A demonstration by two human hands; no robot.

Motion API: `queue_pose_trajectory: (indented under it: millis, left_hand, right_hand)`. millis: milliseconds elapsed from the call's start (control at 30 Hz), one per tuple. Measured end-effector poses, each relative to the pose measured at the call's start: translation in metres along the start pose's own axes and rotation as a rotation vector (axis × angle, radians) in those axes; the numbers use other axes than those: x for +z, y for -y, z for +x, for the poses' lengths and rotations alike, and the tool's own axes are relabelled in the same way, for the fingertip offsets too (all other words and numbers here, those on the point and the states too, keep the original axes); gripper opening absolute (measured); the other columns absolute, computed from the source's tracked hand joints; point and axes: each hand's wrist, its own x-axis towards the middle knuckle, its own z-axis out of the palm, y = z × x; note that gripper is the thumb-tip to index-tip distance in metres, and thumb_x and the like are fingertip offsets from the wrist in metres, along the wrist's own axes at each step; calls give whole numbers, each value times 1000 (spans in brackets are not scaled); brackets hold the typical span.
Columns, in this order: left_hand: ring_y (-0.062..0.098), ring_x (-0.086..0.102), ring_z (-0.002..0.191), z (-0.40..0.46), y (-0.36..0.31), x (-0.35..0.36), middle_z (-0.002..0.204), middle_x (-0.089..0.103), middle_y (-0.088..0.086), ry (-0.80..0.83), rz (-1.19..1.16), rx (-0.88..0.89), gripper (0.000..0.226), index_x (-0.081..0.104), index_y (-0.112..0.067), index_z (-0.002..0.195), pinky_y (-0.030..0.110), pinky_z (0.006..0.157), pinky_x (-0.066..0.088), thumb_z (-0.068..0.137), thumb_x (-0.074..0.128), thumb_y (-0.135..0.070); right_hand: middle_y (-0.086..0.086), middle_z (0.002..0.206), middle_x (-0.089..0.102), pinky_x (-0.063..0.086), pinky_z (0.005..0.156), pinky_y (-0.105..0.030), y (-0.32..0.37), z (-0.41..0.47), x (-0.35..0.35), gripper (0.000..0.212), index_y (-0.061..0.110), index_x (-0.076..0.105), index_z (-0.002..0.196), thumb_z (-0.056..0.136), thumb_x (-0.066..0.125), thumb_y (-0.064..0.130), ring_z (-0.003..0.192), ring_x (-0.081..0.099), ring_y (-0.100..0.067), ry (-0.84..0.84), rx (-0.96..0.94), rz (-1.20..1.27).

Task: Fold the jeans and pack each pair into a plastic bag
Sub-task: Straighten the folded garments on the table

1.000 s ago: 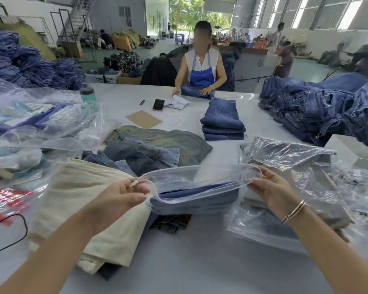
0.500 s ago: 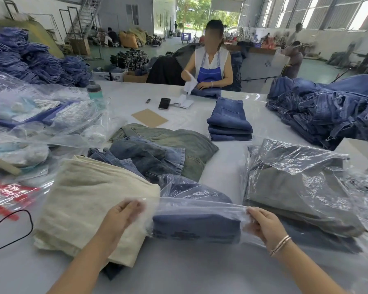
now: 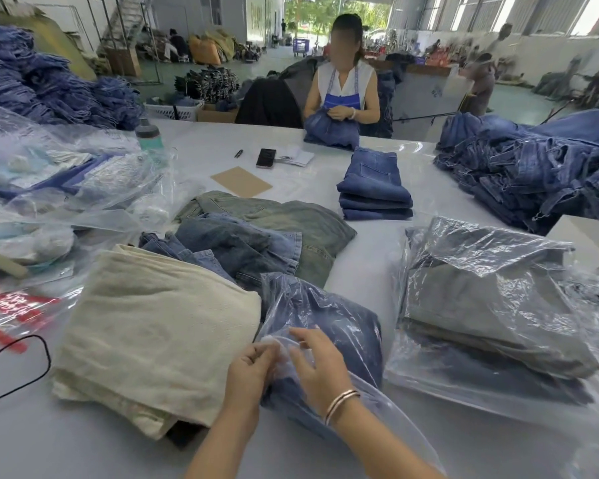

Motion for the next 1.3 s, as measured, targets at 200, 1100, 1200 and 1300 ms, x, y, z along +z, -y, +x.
queue_pose_trajectory:
  millis: [200,1100,1200,1300]
  left_hand:
    - [14,63,54,1,0,1,67,66,13,25,-9,-24,10,57,1,85,21,46,49,89,62,-6]
    - [12,55,77,-21,19,-29,79,60,0,-117,-165,149,14,61,-18,85,26,74,46,95,53,-12]
    - [9,56,73,-21,17,-28,74,62,-5,-76,-67,182,13,63,-18,85,21,67,48,94,55,-14]
    - [11,55,73,-22,11,-26,73,62,-5,-25,4,213,17,63,-20,82,22,66,48,95,54,-14]
  right_hand:
    - [5,93,64,45,87,-31,7,25,28,10,24,68,92,89,61,30,92,56,-13,50,102,7]
    - [17,69,49,46,76,-30,-8,-28,38,18,26,59,72,85,64,36,68,50,-5,57,62,-71]
    - [21,66,49,45,78,-30,-13,-37,28,20,32,53,69,85,64,38,68,48,-2,63,78,-83]
    - [19,65,50,45,71,-26,-11,-39,21,19,31,54,70,86,63,37,66,49,-3,57,99,-71]
